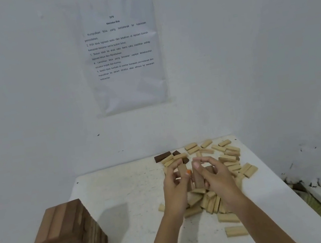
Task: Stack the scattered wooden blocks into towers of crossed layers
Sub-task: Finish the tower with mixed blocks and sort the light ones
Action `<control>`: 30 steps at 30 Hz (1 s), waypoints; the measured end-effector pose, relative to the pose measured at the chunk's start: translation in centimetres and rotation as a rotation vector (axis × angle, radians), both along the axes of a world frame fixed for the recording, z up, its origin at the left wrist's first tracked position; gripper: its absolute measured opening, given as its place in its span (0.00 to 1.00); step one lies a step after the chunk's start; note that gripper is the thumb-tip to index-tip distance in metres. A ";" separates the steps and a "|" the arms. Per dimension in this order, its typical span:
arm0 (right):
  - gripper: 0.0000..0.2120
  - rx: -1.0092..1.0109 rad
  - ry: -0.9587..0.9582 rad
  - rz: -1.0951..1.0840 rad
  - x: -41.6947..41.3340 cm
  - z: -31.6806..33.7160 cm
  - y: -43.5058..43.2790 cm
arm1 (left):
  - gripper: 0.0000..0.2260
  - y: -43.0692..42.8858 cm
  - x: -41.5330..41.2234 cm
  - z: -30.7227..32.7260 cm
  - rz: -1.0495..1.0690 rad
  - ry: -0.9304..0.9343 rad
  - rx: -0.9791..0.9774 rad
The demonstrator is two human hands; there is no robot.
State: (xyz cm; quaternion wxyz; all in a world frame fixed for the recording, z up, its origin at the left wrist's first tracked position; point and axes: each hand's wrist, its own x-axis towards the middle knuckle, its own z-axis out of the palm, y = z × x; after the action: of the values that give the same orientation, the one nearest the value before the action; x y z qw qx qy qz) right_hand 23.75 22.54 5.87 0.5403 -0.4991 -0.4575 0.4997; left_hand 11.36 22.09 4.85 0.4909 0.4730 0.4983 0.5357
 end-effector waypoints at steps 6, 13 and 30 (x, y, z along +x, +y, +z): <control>0.07 -0.047 -0.054 0.020 -2.5 -1.4 -4.0 | 0.12 -4.7 -2.6 -0.5 0.018 0.089 -0.014; 0.04 -0.108 -0.115 0.092 -4.8 -4.5 -8.6 | 0.10 -10.0 -5.8 -3.0 0.062 0.198 -0.090; 0.13 -0.207 -0.355 0.140 -6.3 -7.2 -11.2 | 0.15 -13.4 -8.4 -6.7 0.130 0.539 -0.108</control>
State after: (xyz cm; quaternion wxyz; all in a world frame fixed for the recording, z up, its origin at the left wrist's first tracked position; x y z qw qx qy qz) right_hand 17.44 11.38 -1.38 0.3610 -0.5992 -0.5253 0.4844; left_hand 2.94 8.71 -1.85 0.3299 0.5386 0.6679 0.3937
